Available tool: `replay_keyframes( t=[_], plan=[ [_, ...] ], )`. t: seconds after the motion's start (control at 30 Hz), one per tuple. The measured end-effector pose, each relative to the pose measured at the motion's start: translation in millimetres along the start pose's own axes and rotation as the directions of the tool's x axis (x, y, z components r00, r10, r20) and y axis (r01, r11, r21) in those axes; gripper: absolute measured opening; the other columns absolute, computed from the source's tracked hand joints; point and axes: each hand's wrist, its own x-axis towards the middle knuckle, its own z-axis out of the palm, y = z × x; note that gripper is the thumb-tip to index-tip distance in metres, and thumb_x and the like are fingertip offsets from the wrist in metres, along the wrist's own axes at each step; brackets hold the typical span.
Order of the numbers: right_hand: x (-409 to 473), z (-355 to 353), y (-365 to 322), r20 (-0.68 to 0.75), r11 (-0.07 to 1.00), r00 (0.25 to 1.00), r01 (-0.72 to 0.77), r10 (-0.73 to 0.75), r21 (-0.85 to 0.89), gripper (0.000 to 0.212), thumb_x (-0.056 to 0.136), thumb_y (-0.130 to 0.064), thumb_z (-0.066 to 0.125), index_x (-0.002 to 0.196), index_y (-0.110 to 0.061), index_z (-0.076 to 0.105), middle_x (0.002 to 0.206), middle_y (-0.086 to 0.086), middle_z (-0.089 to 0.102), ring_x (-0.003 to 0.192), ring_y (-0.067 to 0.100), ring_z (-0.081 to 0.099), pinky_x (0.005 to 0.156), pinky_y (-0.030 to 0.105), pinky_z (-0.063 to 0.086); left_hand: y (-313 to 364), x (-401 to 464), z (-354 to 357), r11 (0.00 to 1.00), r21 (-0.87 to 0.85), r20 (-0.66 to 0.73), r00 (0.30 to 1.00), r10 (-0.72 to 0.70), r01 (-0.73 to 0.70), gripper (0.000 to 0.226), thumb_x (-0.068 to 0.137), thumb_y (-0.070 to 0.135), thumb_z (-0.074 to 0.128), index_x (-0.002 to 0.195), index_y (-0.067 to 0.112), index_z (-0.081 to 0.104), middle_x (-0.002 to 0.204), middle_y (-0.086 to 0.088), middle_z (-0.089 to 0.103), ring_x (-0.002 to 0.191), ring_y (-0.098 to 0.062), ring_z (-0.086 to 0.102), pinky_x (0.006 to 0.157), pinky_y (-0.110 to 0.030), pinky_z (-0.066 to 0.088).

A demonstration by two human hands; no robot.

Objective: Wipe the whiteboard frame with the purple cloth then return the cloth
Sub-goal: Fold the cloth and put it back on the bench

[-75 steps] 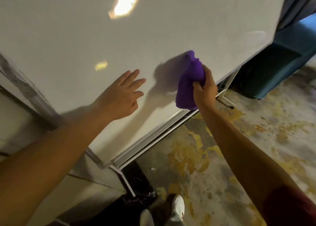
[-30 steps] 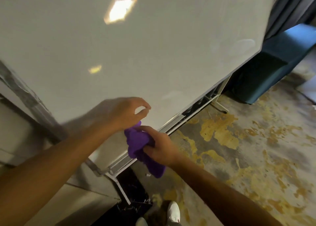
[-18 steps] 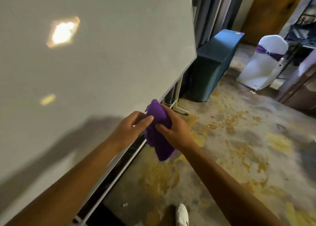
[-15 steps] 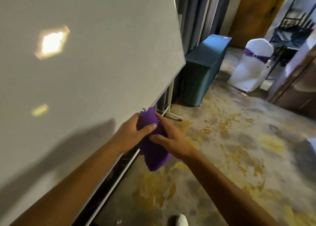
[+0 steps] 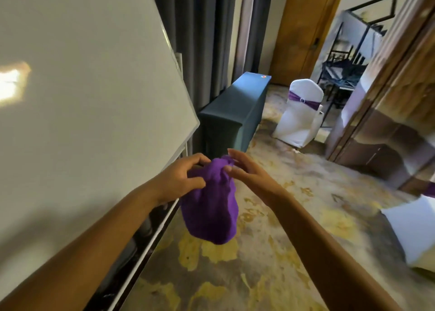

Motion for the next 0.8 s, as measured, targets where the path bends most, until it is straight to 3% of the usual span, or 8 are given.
replay_keyframes(
  t=[0.2,0.3,0.37,0.47,0.53,0.67,0.73,0.8],
  plan=[
    [99,-71,65,0.152,0.988,0.985,-0.096,0.077,0.121,0.058,0.084,-0.022,0.077,0.137,-0.022,0.053,0.127,0.009,0.063,0.116,0.025,0.063,0.097,0.041,0.053,-22,155,-17,1.000,0.010,0.089,0.996,0.010,-0.011,0.034,0.081,0.026,0.060,0.101,0.052,0.068,0.096,0.018,0.074,0.096,-0.003,0.070,0.084,-0.029,0.057],
    [158,-101,91,0.106,0.991,0.989,-0.111,0.102,0.079,0.043,0.083,-0.016,0.079,0.123,-0.014,0.062,0.114,0.019,0.067,0.106,0.034,0.066,0.093,0.051,0.054,-42,244,-34,0.999,0.014,0.124,0.992,0.027,-0.029,0.034,0.078,0.024,0.062,0.099,0.049,0.071,0.094,0.016,0.074,0.094,-0.004,0.071,0.083,-0.026,0.058],
    [190,-120,97,0.043,0.989,0.989,-0.146,0.144,0.040,0.048,0.078,-0.014,0.082,0.122,-0.017,0.061,0.111,0.020,0.069,0.103,0.038,0.066,0.092,0.056,0.053,-54,294,-46,0.999,0.021,0.144,0.989,0.045,-0.048,0.038,0.078,0.019,0.063,0.094,0.052,0.072,0.093,0.017,0.075,0.092,-0.001,0.071,0.076,-0.020,0.057],
    [249,-162,102,0.018,0.977,0.977,-0.211,0.212,-0.039,0.059,0.073,-0.022,0.086,0.126,-0.027,0.060,0.113,0.010,0.070,0.103,0.032,0.068,0.090,0.052,0.056,-70,383,-67,0.998,0.035,0.195,0.980,0.047,-0.055,0.052,0.085,0.003,0.067,0.091,0.054,0.074,0.091,0.018,0.077,0.088,0.001,0.071,0.079,-0.024,0.053],
    [283,-190,108,0.037,0.971,0.974,-0.218,0.222,-0.098,0.050,0.074,-0.030,0.084,0.119,-0.024,0.065,0.110,0.008,0.072,0.100,0.030,0.069,0.089,0.050,0.056,-79,435,-77,0.998,0.035,0.207,0.977,0.044,-0.053,0.054,0.087,0.001,0.069,0.092,0.054,0.075,0.091,0.018,0.077,0.086,0.001,0.072,0.079,-0.026,0.054],
    [346,-246,128,-0.051,0.963,0.966,-0.258,0.255,-0.078,0.023,0.080,-0.026,0.080,0.102,-0.029,0.072,0.094,-0.001,0.075,0.089,0.019,0.072,0.076,0.035,0.058,-95,527,-84,1.000,0.006,0.205,0.979,0.007,-0.009,0.039,0.079,0.024,0.079,0.110,0.046,0.072,0.111,0.009,0.076,0.105,-0.011,0.073,0.092,-0.037,0.060],
    [380,-281,148,-0.108,0.962,0.960,-0.266,0.259,-0.056,0.017,0.084,-0.020,0.077,0.092,-0.034,0.072,0.085,-0.008,0.073,0.083,0.011,0.069,0.072,0.028,0.053,-104,581,-83,1.000,-0.013,0.198,0.980,-0.007,0.010,0.040,0.074,0.035,0.080,0.110,0.050,0.071,0.116,0.009,0.076,0.109,-0.013,0.073,0.096,-0.036,0.058],
    [410,-307,169,-0.149,0.954,0.949,-0.292,0.279,-0.070,0.017,0.085,-0.018,0.074,0.094,-0.032,0.071,0.087,-0.008,0.072,0.086,0.013,0.068,0.075,0.029,0.053,-116,622,-82,1.000,0.009,0.200,0.980,-0.019,0.017,0.031,0.075,0.039,0.081,0.102,0.053,0.074,0.110,0.012,0.078,0.105,-0.008,0.074,0.096,-0.034,0.057]
  ],
)
